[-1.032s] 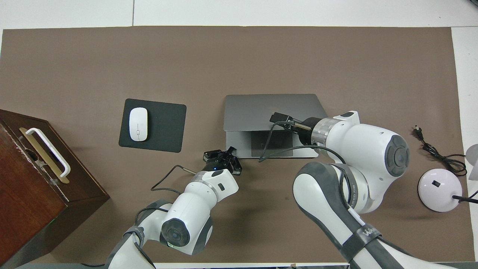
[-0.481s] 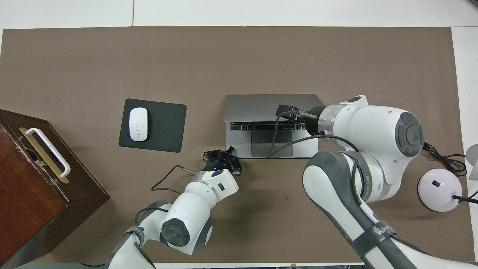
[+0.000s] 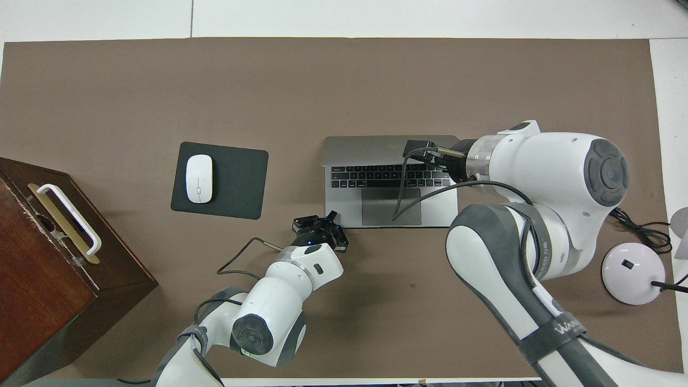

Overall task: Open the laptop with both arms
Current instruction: 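Push the lid upward and back with the right gripper, then press the raised lid farther back with the right gripper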

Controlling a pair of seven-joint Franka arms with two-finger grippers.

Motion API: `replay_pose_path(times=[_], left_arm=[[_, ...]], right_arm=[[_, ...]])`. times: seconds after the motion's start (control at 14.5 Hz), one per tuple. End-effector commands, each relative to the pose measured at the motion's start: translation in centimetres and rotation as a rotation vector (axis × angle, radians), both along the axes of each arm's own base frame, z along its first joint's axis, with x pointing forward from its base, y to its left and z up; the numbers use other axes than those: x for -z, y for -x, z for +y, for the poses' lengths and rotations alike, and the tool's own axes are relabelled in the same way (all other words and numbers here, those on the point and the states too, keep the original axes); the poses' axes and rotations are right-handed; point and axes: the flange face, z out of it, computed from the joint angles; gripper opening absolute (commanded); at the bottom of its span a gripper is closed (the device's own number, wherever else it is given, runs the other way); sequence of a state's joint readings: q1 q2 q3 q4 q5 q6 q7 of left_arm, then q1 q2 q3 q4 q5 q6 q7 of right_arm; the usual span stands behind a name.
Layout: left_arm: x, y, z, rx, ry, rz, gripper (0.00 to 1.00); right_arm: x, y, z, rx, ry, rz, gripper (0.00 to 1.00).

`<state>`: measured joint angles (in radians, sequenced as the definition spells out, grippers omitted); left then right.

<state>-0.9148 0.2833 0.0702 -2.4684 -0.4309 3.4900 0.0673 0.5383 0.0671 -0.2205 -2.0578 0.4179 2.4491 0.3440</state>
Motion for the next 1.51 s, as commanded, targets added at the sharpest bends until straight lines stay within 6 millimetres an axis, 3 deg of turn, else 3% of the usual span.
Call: replay_pose_path(times=[0.0, 0.89, 1.44], left_arm=[[1.4, -0.4, 0.0, -0.008, -0.021, -0.003, 0.00], [1.4, -0.4, 0.0, -0.008, -0.021, -0.003, 0.00], [1.4, -0.4, 0.0, -0.008, -0.021, -0.003, 0.00]], right_arm=[[-1.0, -1.3, -0.1, -0.008, 0.040, -0.005, 1.00], [-4.7, -4.5, -1.3, -0.067, 0.147, -0.010, 1.00], [-4.7, -5.2, -2.0, -0.113, 0.207, -0.039, 1.00]])
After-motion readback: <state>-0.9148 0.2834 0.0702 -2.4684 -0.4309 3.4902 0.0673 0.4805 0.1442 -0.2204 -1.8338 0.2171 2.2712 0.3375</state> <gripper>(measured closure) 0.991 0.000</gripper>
